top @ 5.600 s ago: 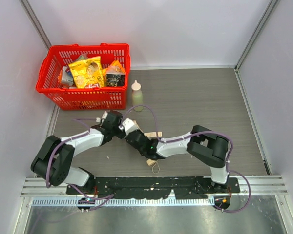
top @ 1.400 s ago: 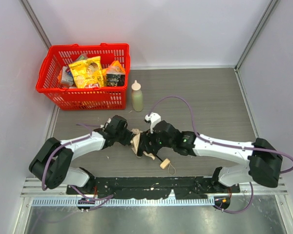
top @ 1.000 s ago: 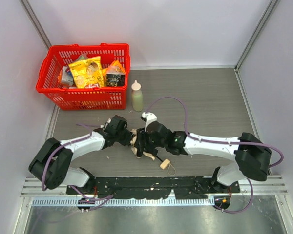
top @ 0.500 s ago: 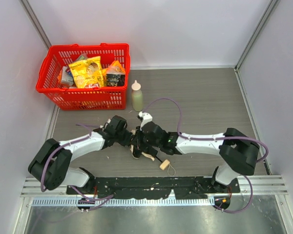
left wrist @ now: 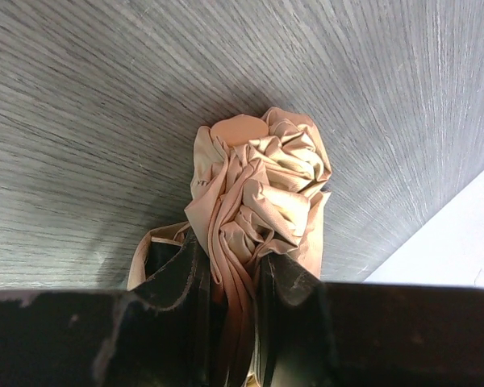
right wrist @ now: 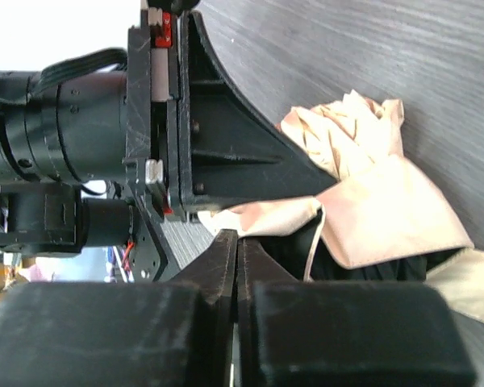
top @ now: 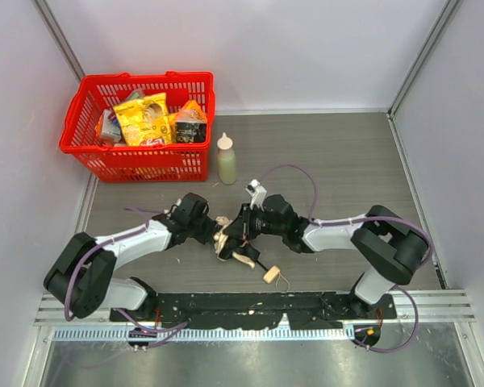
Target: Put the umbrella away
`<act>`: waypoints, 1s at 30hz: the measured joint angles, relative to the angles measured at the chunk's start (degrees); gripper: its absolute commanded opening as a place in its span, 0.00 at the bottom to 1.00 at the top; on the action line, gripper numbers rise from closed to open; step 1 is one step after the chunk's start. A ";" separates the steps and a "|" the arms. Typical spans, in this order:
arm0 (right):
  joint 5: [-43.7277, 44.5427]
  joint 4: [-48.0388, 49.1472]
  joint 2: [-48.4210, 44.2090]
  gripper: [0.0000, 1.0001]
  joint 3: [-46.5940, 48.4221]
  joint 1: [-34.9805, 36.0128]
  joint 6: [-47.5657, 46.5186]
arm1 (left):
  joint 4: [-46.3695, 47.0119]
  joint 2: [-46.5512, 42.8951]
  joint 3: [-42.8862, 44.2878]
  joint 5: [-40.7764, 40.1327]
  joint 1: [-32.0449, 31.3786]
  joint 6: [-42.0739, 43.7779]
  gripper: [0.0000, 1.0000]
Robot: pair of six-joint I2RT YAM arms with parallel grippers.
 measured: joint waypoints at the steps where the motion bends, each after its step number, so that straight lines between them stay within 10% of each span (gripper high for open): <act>1: 0.33 -2.49 -1.01 0.20 0.26 0.22 -0.81 | 0.02 -0.09 -0.15 0.15 0.00 -0.09 0.00; 11: 6.93 -32.89 -13.68 0.77 8.22 3.63 -10.21 | 0.13 -0.15 -0.26 0.39 0.00 -0.33 0.00; 30: 20.61 -31.08 -1.77 0.78 9.77 9.90 -31.76 | -0.13 -0.17 -0.20 0.39 0.00 -0.33 0.00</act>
